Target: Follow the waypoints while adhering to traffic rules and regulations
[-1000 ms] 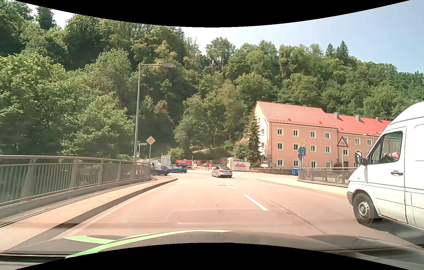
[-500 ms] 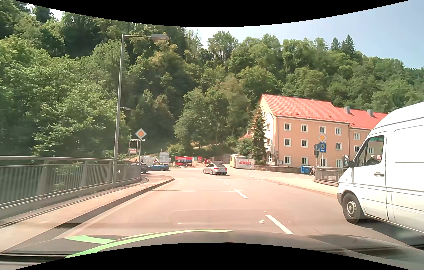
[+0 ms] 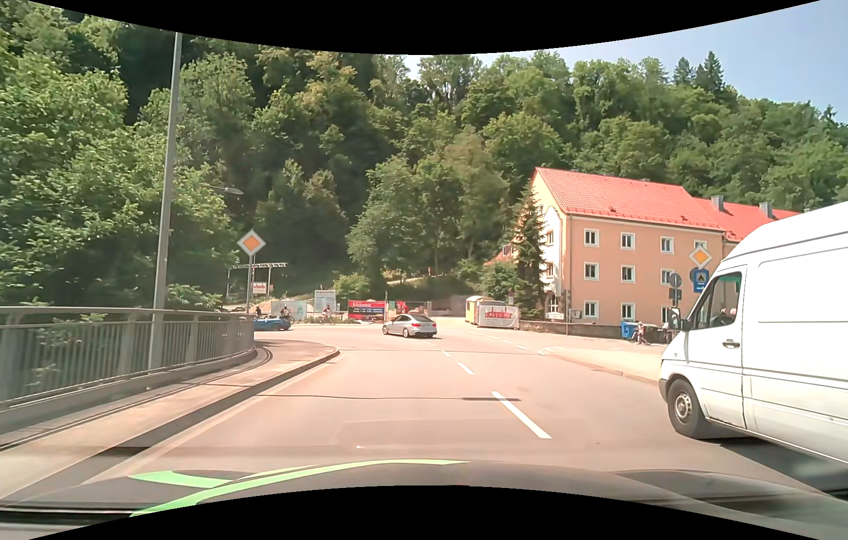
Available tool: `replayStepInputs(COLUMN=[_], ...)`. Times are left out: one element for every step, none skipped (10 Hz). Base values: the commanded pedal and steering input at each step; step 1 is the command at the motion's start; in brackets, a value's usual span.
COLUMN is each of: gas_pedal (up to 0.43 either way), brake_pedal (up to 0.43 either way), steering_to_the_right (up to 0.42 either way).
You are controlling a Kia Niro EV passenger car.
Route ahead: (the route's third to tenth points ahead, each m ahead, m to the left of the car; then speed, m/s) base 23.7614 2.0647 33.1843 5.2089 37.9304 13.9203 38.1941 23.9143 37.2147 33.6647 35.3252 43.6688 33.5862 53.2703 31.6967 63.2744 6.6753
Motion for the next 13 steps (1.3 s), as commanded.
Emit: replayStepInputs(gas_pedal=[0.0, 0.0, 0.0, 0.0, 0.0, 0.0, 0.0, 0.0, 0.0, 0.0, 0.0, 0.008, 0.02], brake_pedal=[0.0, 0.0, 0.0, 0.0, 0.0, 0.0, 0.0, 0.0, 0.0, 0.0, 0.0, 0.0, 0.0], steering_to_the_right=[-0.01, -0.01, -0.01, -0.01, -0.01, -0.01, -0.01, -0.01, -0.01, -0.01, -0.012, -0.013, -0.013])
